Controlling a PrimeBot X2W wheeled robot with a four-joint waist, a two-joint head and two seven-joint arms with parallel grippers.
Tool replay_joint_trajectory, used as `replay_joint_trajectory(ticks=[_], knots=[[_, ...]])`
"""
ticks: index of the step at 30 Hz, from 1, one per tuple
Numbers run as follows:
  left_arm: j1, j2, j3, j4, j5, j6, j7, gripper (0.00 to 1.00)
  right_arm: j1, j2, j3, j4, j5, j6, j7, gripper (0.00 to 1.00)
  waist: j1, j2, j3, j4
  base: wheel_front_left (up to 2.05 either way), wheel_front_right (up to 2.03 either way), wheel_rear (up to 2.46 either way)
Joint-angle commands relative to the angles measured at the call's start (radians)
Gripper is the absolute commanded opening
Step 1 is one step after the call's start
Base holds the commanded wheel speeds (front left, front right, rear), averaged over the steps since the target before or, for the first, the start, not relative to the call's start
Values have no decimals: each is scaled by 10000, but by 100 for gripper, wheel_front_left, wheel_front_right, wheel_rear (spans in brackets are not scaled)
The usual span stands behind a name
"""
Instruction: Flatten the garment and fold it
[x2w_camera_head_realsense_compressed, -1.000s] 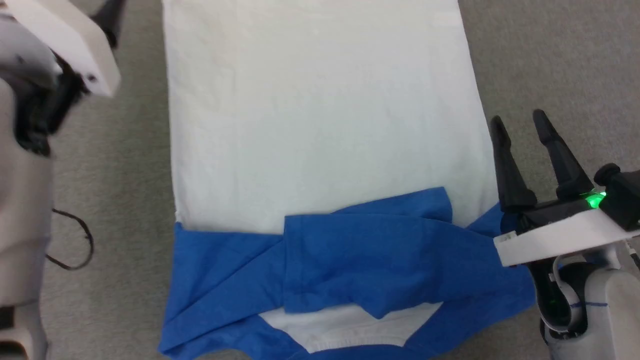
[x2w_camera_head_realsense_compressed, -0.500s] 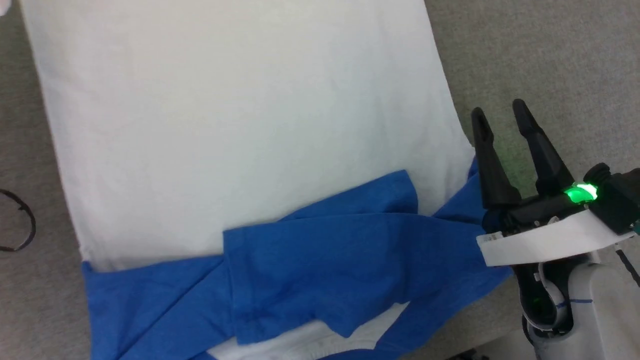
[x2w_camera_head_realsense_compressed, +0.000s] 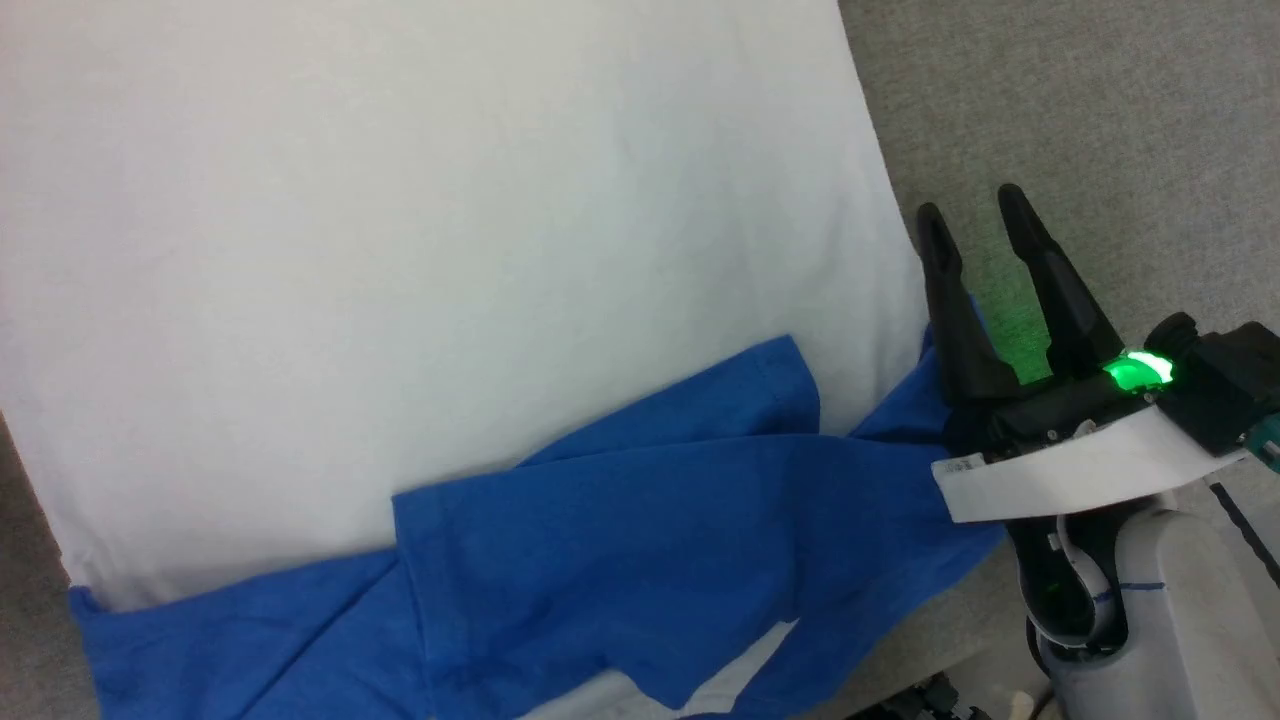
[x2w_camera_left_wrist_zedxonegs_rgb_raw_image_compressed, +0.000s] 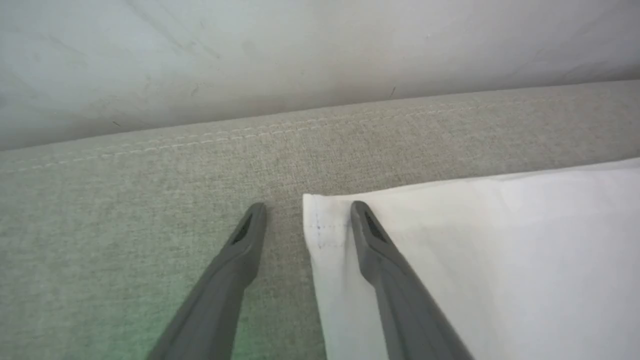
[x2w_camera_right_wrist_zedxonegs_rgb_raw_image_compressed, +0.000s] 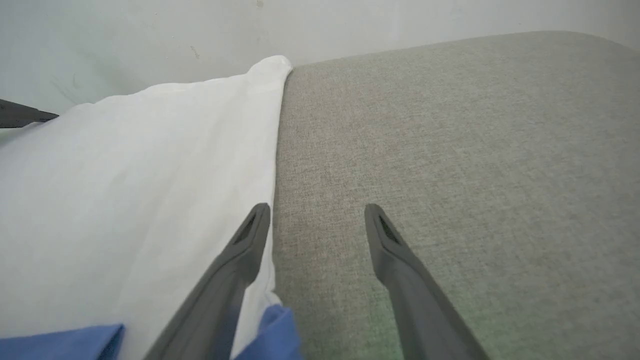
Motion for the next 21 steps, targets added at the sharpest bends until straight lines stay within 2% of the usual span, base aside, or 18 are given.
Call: replay_joint_trajectory(ticks=[1,7,13,16,20,21], knots=[[556,-131,-201,96,-99,-87,235,0,-183,22,-1,15,40,-9,-36,100,0,0,19,27,0,0,0],[627,-167,-322,-34,-88,-227,-118,0,-660,22,-40,-22,-311,-9,233,100,0,0,-44,205,0,0,0],[445,-452,-565,22,-57,-471,-838,0,-2912,22,-382,174,-914,-9,1320,100,0,0,-175,612,0,0,0],[271,-693,-701,99,-79,-589,-1216,0,-4639,22,-695,978,-780,-9,2196,100,0,0,-171,888,0,0,0],[-1,-1078,-896,265,-120,-712,-1680,0,-6940,22,-1123,2902,-570,-9,3423,100,0,0,-83,1353,0,0,0],[-1,-1078,-896,265,-120,-712,-1680,0,-6940,22,-1123,2902,-570,-9,3423,100,0,0,-83,1353,0,0,0]])
